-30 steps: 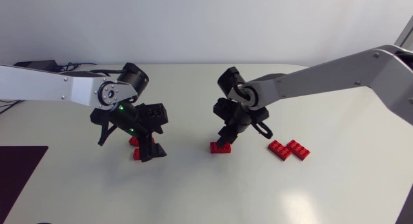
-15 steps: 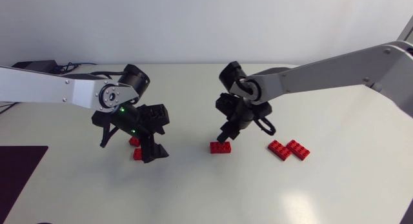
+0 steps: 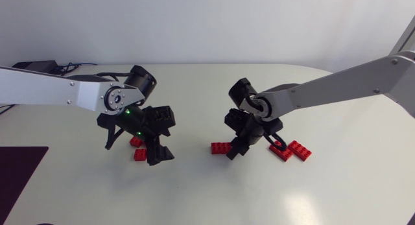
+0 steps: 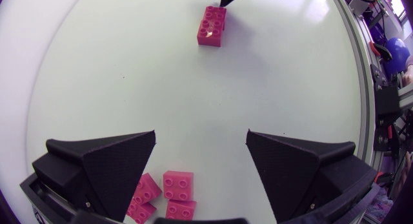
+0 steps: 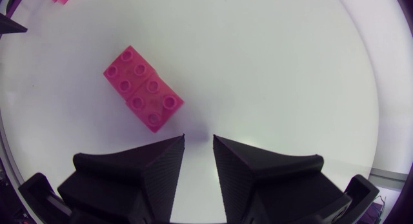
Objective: Sort duplo bricks by size, large to the right and small to the left
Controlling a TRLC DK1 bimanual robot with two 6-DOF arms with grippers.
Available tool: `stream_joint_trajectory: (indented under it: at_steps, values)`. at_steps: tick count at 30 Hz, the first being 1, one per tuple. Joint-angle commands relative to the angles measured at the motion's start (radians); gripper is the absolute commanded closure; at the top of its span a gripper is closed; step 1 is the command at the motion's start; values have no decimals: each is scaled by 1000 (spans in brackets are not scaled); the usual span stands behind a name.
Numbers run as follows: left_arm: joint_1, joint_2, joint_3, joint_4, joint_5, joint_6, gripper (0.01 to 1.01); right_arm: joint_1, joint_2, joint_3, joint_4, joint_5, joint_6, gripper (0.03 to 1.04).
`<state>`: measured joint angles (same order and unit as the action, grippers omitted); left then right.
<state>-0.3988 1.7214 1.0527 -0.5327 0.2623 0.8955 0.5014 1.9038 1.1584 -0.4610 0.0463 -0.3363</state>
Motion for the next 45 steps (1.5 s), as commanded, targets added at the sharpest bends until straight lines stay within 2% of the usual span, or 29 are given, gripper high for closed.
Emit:
stream_joint_trajectory:
  at_steps: [1,13,18,19,20,22,23,29,35,41,45]
  values:
    - [2,17,17,7,11,-18,52,28,43,43,-2,-25,6,698]
    - [40,20,9,8,11,-6,52,143,156,248,-47,-108,16,700]
    - [28,78,63,19,11,-13,52,140,124,227,-41,-135,16,697]
    - [17,96,79,22,11,-15,52,127,98,202,-36,-143,16,651]
    - [8,115,95,25,12,-17,52,114,74,179,-36,-151,16,526]
    - [-17,152,130,31,12,-12,52,81,8,121,-34,-157,14,151]
    - [-28,167,147,39,17,-9,52,65,-28,87,-34,-160,8,59]
    - [-44,271,250,62,49,85,52,-9,-238,-101,-38,-195,-32,59]
    - [-58,330,299,59,54,151,52,-40,-348,-223,-42,-223,-53,59]
    - [-64,357,325,2,55,201,69,-47,-358,-233,-41,-229,-55,59]
    - [-66,376,328,-39,55,221,221,-34,-339,-195,-44,-229,-50,61]
